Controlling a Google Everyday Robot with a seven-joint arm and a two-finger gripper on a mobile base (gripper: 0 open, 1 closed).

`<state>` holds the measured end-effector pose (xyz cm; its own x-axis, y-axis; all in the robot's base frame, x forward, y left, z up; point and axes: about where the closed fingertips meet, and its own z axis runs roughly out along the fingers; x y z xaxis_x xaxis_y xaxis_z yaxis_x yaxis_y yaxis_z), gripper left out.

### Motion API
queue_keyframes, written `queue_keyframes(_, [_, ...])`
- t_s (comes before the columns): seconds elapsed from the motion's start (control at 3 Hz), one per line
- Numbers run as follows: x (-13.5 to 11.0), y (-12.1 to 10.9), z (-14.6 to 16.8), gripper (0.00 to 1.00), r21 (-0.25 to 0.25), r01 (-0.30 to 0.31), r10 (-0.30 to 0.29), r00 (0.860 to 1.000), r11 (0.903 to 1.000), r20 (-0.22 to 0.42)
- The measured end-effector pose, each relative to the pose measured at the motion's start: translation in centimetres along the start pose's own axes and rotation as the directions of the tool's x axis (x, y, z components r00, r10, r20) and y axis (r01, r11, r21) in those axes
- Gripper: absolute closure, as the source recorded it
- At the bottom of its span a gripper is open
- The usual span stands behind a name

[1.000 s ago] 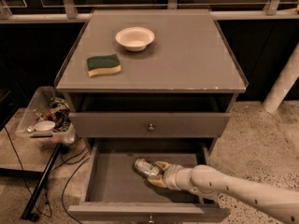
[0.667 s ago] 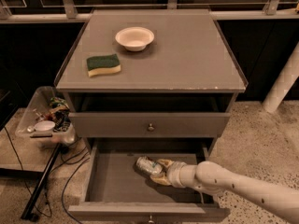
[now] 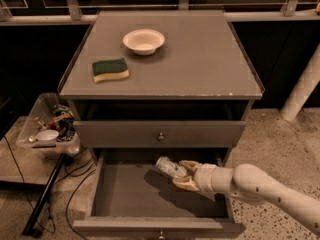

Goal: Pick 7up can from middle drawer and place on counter

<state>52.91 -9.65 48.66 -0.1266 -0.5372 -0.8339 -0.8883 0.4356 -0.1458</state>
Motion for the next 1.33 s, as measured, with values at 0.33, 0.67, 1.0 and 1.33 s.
queue_keyframes(0.33, [-2.6,-0.6,-4.6,1.00,0.012,0.016,-0.016,1.000,0.9998,0.010])
queue_keyframes(0.67, [-5.4,-1.1,-8.0,1.00,0.024,0.042,-0.041,0.999,0.9988,-0.026])
queue_keyframes(1.0, [-9.9,-2.1,-12.9,1.00,0.067,0.095,-0.090,0.994,0.9932,-0.069])
queue_keyframes(1.33, [-11.4,-2.5,-13.9,1.00,0.079,0.129,-0.122,0.989,0.9884,-0.086])
